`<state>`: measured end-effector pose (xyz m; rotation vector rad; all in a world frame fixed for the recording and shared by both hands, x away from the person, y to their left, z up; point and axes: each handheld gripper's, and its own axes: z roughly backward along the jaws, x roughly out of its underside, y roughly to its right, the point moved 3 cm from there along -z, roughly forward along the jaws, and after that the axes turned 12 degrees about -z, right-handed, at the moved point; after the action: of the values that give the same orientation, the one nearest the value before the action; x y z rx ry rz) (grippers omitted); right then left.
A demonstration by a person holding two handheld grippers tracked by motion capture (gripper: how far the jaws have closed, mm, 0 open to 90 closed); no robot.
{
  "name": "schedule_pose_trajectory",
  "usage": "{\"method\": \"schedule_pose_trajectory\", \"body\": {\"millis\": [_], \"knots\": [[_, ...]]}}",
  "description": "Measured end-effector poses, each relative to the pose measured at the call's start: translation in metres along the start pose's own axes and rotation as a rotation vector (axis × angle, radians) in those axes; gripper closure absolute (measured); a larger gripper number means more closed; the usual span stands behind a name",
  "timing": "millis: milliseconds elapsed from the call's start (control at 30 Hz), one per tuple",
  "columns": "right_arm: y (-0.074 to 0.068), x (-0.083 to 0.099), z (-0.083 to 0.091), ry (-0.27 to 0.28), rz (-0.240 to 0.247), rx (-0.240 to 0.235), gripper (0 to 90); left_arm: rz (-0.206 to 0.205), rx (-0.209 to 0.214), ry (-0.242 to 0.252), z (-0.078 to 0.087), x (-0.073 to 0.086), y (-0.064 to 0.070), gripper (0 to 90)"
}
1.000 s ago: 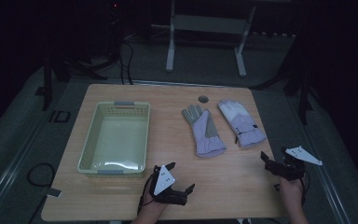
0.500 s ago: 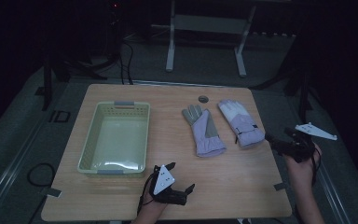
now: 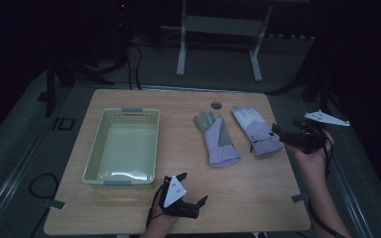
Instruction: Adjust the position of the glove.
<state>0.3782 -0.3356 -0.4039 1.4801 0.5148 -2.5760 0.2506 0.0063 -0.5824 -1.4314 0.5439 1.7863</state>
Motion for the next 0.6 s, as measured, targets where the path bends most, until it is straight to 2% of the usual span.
{"method": "schedule_pose_trajectory", "body": {"millis": [100, 267, 367, 600], "knots": [[-0.008, -0.005, -0.006, -0.006, -0.003, -0.018, 11.7, -0.001, 0.0, 0.0, 0.0, 0.0, 0.0, 1.1], [-0.02, -0.009, -0.015, 0.01, 0.019, -0.019, 11.7, 0.002, 0.002, 0.001, 0.0, 0.0, 0.0, 1.1], [-0.03, -0.011, -0.023, -0.005, 0.046, -0.027, 11.7, 0.005, 0.003, 0.002, 0.0, 0.0, 0.0, 1.1], [-0.045, -0.014, -0.042, -0.051, 0.04, -0.057, 13.7, 0.0, 0.006, 0.002, 0.0, 0.0, 0.001, 1.1]]}}
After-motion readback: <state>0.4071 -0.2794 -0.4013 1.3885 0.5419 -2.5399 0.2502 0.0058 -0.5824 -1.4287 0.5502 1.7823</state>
